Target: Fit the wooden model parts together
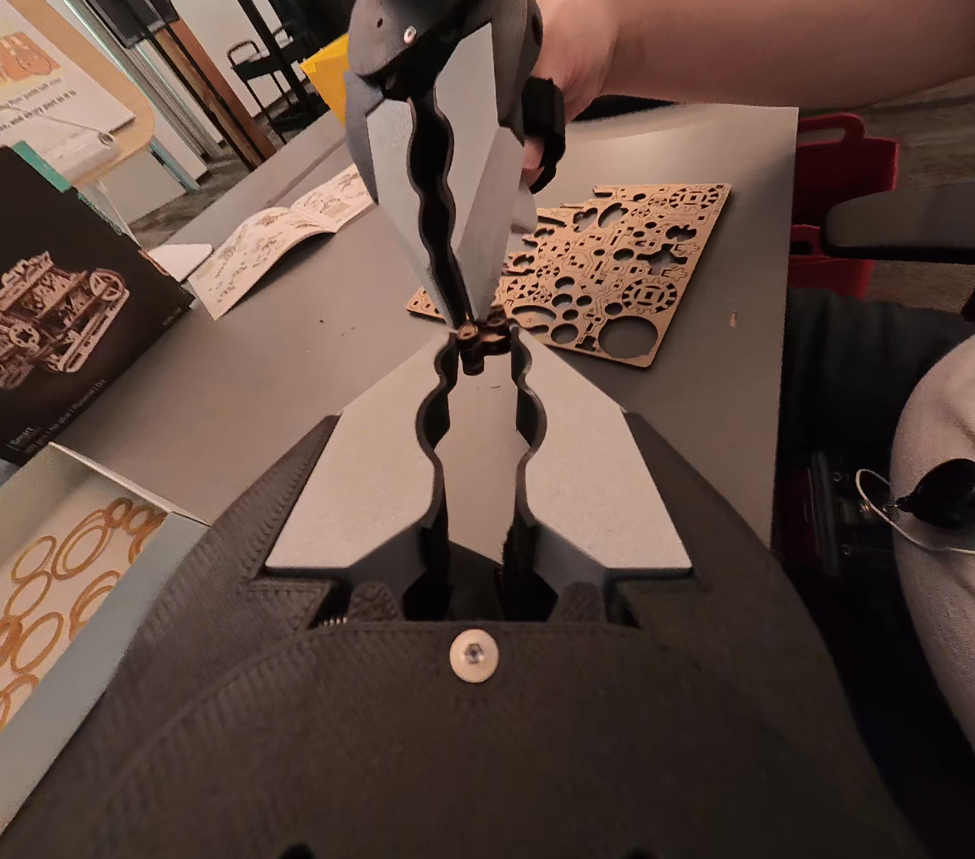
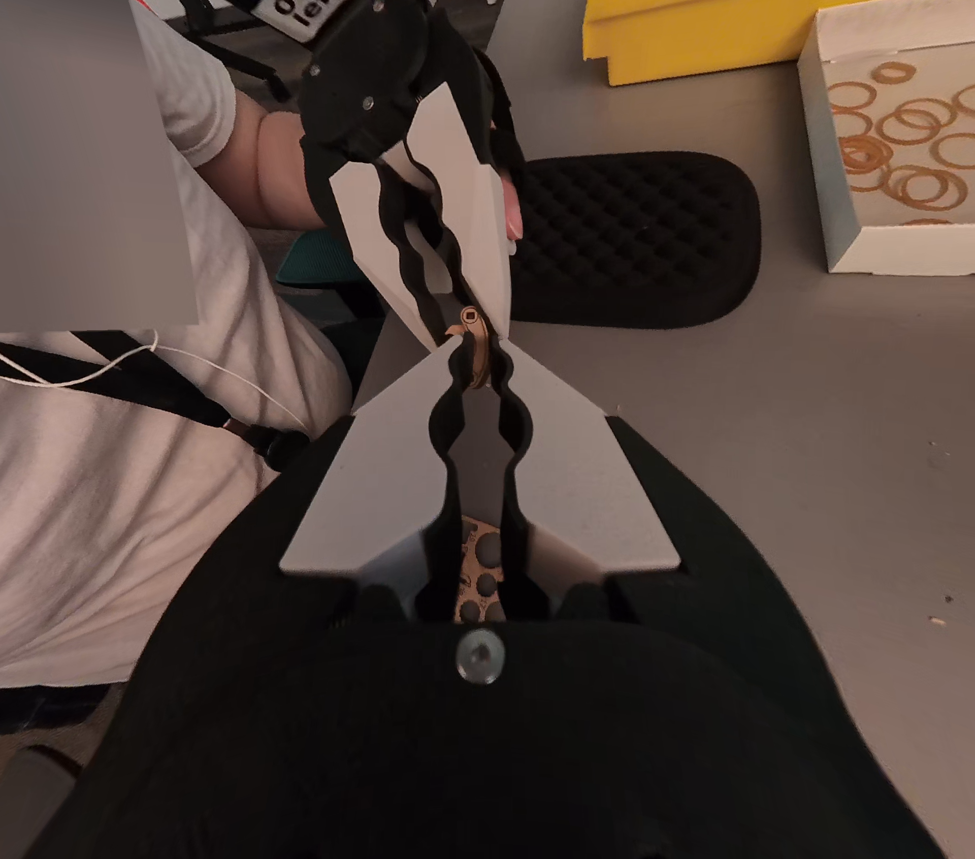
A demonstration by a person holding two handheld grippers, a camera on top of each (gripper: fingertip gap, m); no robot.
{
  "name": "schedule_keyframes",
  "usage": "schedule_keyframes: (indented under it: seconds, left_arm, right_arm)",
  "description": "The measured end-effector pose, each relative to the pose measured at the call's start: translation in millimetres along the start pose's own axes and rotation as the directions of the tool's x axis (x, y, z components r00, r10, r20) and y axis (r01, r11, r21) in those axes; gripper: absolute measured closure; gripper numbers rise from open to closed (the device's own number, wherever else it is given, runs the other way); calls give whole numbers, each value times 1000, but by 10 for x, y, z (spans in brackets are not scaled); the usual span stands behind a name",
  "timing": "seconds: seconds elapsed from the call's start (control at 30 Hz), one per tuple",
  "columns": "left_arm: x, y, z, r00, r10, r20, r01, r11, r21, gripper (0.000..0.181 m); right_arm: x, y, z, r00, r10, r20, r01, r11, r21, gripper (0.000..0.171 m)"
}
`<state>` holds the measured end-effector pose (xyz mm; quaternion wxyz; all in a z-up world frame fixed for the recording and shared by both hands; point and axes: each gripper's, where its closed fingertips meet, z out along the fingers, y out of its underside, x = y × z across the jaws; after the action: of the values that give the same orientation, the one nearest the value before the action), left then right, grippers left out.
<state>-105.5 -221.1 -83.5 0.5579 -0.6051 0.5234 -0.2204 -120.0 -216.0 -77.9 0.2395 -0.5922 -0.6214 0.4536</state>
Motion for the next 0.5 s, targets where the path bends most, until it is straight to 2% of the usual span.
schedule_keyframes:
  seconds: [0.07, 0.13, 0.17, 0.33, 0.5]
  left_arm:
    - [-17, 60, 39, 1000, -13, 3, 13, 999, -51, 158]
    - [-53, 121, 49, 1000, -9, 26, 12, 996, -94, 138]
    - [-70, 154, 38, 999, -9, 38, 13, 994, -113, 135]
    - [-131, 310, -81, 993, -80, 86, 96, 975, -198, 140]
    - [-108, 468, -136, 984, -127, 126, 157, 950, -269, 144]
  right_arm:
    - [63, 72, 1, 1000, 17, -20, -18, 999, -27, 167]
    - [151, 191, 24, 997, 51, -50, -55, 996, -73, 168]
    - [216, 266, 41, 994, 77, -76, -84, 991, -102, 168]
    - [413, 494, 165, 962, 206, -182, -239, 954, -181, 167]
    - [438, 552, 189, 927, 192, -323, -265, 944, -198, 162]
